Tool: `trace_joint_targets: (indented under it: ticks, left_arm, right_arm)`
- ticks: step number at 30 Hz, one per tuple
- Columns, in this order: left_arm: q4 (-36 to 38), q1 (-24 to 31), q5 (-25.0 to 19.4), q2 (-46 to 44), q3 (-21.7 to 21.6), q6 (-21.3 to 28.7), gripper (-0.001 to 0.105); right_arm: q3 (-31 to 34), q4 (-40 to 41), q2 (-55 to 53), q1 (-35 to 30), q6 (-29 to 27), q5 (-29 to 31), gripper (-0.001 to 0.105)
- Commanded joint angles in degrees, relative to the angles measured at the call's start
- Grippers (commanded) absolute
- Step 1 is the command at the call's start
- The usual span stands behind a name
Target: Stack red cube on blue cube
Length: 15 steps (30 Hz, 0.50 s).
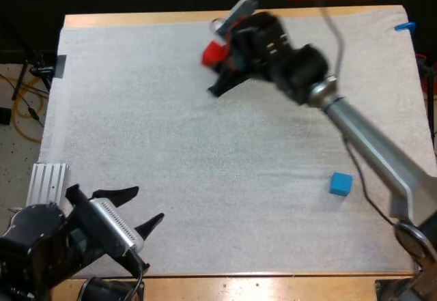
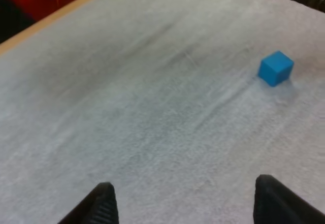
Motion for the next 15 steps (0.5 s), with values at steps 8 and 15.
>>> trace_joint_targets:
  ticks: [8, 15]
  left_arm:
    - [-4.3, -7.0, 0.2, 4.6, -0.2, -0.3, 0.057]
    - [-7.5, -7.0, 0.2, 6.9, -0.2, 0.4, 0.057]
  right_arm:
    - [-0.5, 10.4, -5.6, -8.4, -0.3, -0.7, 0.005]
    - [4.3, 14.7, -11.3, -11.2, -0.7, -0.1, 0.005]
